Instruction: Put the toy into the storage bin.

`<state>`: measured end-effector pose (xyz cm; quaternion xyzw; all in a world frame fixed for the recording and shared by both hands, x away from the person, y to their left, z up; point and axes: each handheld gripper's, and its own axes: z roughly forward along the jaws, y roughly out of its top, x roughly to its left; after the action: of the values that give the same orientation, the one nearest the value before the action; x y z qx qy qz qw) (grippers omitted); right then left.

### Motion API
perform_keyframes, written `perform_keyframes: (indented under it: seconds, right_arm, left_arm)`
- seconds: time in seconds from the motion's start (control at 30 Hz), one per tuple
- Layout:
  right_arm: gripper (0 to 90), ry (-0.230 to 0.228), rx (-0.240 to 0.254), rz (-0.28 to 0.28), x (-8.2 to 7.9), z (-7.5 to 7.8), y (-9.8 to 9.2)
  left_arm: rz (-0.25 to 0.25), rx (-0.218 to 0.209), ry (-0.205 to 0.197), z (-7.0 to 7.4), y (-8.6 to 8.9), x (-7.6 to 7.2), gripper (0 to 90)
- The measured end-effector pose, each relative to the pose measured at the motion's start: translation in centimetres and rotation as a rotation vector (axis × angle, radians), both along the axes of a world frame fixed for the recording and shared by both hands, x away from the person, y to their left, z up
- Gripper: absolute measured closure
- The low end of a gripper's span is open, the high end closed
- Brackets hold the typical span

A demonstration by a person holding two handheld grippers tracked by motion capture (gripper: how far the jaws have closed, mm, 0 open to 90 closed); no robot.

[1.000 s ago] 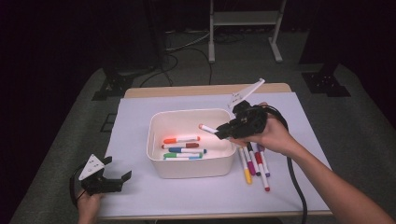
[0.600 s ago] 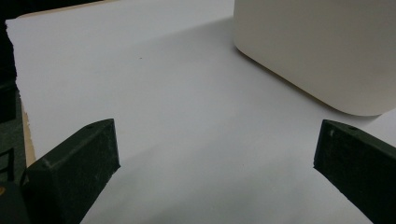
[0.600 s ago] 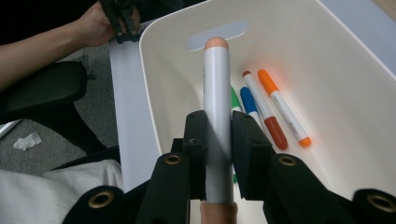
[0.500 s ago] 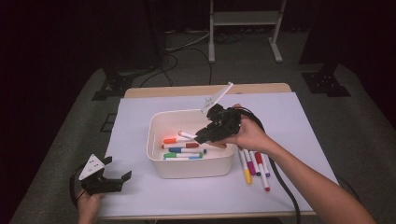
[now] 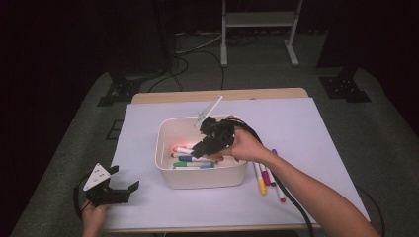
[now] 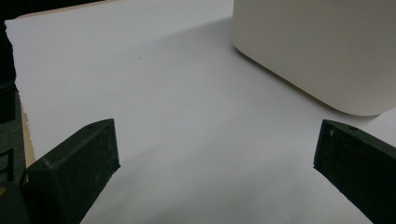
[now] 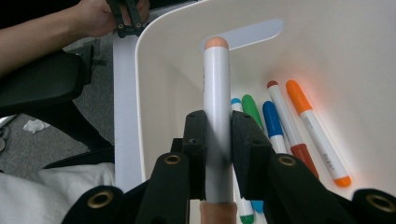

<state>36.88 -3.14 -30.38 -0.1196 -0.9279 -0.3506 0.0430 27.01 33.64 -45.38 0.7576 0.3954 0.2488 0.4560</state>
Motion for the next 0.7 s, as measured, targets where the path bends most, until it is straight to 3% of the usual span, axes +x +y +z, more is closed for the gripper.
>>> perform_keyframes:
  seconds: [0.7]
  right_arm:
    - [75.5, 0.029, -0.067, 0.046, 0.7, -3.1, 3.0]
  left_arm:
    - [0.001, -0.006, -0.001, 0.0, 0.0, 0.0, 0.0]
